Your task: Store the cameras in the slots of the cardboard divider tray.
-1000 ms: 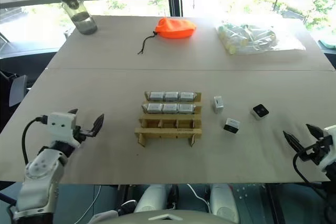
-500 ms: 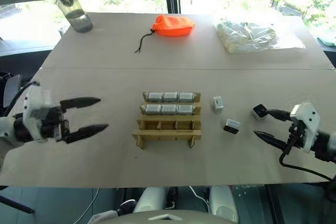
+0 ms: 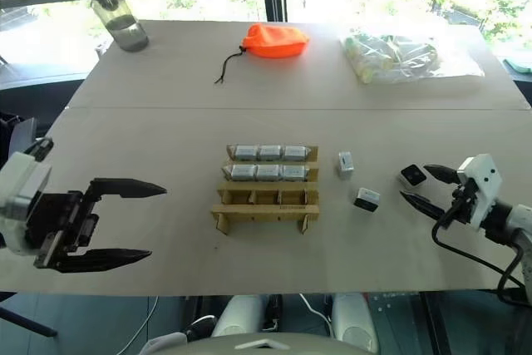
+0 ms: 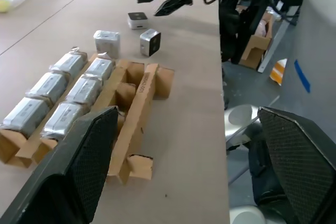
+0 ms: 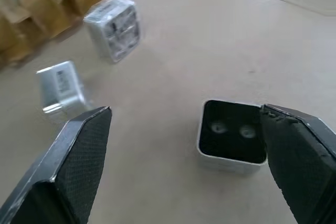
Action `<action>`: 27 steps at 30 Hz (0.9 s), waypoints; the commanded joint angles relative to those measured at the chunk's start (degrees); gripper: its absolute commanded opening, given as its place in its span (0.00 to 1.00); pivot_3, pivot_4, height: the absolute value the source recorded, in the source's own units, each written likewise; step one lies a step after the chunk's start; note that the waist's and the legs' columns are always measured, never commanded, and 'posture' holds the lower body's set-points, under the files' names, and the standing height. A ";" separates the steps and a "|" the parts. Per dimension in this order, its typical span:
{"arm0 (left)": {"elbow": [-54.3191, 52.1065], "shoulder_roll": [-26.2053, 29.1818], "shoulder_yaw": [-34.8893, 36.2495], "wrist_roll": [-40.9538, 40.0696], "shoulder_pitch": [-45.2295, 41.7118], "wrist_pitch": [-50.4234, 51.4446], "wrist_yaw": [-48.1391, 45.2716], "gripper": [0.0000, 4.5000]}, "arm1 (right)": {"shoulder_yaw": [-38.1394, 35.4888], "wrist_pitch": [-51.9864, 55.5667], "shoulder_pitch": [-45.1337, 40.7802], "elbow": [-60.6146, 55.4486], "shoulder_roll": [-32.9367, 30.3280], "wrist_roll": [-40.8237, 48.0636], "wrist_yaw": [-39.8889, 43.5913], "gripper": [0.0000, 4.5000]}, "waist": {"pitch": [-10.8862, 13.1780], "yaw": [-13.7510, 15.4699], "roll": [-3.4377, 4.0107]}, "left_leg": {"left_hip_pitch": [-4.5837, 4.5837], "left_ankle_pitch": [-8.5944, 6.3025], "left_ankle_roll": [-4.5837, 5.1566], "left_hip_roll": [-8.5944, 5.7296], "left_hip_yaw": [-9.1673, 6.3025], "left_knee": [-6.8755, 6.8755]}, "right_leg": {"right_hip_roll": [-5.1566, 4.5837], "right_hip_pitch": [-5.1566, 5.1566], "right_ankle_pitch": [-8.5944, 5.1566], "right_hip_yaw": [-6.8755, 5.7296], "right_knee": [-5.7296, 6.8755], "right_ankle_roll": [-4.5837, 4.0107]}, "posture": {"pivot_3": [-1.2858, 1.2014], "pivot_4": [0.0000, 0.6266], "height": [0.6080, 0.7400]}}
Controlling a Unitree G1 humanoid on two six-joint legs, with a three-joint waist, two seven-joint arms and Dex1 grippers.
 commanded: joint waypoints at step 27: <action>9.65 -2.69 -3.81 8.51 -16.36 -10.80 3.51 1.00 | 1.74 -1.07 -4.33 5.87 5.02 -2.85 -5.58 0.40 | 0.00 -0.06 0.01 | 0.17 0.00 0.00 -0.02 0.27 0.06 | 0.03 -0.01 0.11 0.29 0.24 0.18 | 0.52 0.24 1.00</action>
